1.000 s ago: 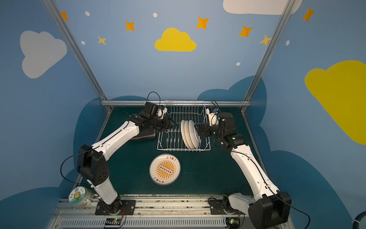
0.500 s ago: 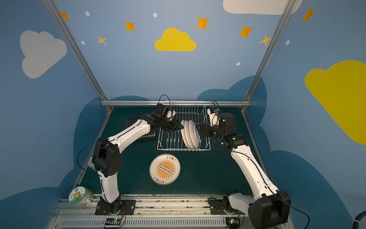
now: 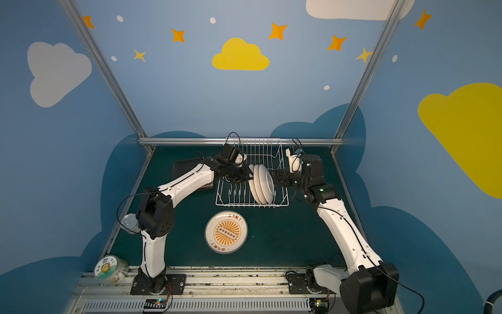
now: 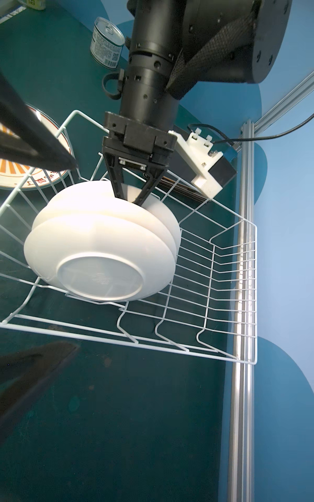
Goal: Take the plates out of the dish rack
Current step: 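Close the left gripper on the top edge of the nearest printed plate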
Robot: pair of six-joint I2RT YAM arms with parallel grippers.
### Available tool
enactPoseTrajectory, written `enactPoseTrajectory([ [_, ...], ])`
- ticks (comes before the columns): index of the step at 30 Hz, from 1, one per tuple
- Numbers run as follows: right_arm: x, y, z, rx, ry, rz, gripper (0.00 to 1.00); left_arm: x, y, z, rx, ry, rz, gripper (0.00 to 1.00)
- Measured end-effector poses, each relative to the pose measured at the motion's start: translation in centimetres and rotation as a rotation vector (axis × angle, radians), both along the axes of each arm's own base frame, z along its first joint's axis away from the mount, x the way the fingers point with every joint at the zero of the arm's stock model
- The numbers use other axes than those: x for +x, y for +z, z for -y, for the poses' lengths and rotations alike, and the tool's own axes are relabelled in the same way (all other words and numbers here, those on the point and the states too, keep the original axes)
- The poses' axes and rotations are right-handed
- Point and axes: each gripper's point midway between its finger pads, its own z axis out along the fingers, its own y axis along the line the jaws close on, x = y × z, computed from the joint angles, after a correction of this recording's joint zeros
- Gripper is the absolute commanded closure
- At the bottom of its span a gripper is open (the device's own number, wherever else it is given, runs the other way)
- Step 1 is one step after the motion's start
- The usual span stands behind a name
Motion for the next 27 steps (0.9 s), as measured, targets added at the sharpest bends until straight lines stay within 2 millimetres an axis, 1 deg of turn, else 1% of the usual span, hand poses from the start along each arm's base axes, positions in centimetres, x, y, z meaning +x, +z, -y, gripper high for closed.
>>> enactPoseTrajectory([
  [5, 0.0, 0.0, 0.0, 0.0, -0.001, 0.0, 0.03, 0.0, -0.2, 0.5, 0.003, -0.002, -0.001, 0.81],
  [8, 0.0, 0.0, 0.0, 0.003, -0.003, -0.002, 0.03, 0.0, -0.1, 0.6, 0.002, -0.001, -0.002, 0.83],
  [12, 0.1, 0.0, 0.1, 0.005, -0.006, -0.003, 0.03, 0.0, 0.0, 0.7, -0.007, 0.008, -0.016, 0.89],
  [16, 0.1, 0.0, 0.2, 0.006, -0.008, -0.004, 0.03, -0.3, 0.5, 1.4, -0.037, -0.001, -0.022, 0.96],
  [27, 0.1, 0.0, 0.2, 0.01, -0.009, -0.006, 0.03, -0.4, 0.6, 1.5, -0.055, 0.007, -0.042, 0.97],
])
